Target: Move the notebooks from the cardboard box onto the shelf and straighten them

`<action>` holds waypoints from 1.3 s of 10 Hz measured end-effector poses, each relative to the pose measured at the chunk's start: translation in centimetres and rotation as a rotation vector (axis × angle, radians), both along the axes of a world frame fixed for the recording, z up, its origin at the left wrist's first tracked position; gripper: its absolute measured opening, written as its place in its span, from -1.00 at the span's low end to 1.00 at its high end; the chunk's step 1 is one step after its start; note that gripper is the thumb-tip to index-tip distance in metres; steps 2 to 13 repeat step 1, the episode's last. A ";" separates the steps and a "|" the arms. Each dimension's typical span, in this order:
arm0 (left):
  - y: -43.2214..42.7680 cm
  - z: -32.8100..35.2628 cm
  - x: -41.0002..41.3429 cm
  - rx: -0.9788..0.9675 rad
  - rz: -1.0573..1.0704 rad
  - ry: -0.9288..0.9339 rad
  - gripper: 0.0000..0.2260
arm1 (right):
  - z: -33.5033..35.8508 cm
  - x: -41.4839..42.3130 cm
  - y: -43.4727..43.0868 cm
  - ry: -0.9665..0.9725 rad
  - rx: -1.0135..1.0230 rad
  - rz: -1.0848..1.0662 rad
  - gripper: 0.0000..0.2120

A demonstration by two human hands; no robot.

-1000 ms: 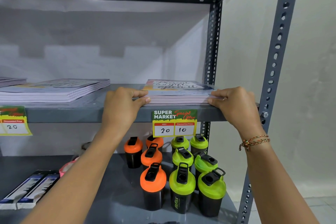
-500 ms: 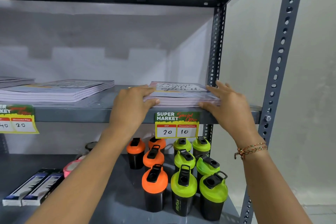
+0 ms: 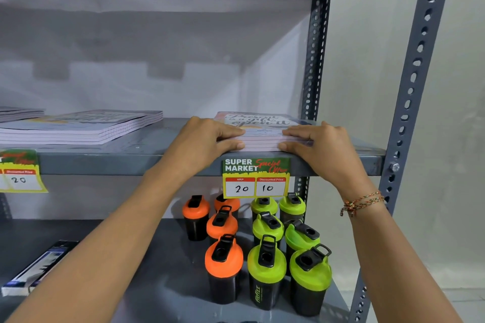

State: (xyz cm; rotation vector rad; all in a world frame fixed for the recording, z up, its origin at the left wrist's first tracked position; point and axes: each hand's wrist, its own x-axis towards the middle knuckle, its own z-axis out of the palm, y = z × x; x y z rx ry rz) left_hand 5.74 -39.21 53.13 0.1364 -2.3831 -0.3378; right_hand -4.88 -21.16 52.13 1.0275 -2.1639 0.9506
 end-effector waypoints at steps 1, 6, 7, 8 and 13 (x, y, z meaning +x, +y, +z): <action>-0.2 -0.1 0.0 0.013 -0.017 0.017 -0.67 | -0.1 -0.2 0.0 -0.033 -0.023 0.019 -0.65; -0.2 -0.1 0.0 0.013 -0.017 0.017 -0.67 | -0.1 -0.2 0.0 -0.033 -0.023 0.019 -0.65; -0.2 -0.1 0.0 0.013 -0.017 0.017 -0.67 | -0.1 -0.2 0.0 -0.033 -0.023 0.019 -0.65; -0.2 -0.1 0.0 0.013 -0.017 0.017 -0.67 | -0.1 -0.2 0.0 -0.033 -0.023 0.019 -0.65; -0.2 -0.1 0.0 0.013 -0.017 0.017 -0.67 | -0.1 -0.2 0.0 -0.033 -0.023 0.019 -0.65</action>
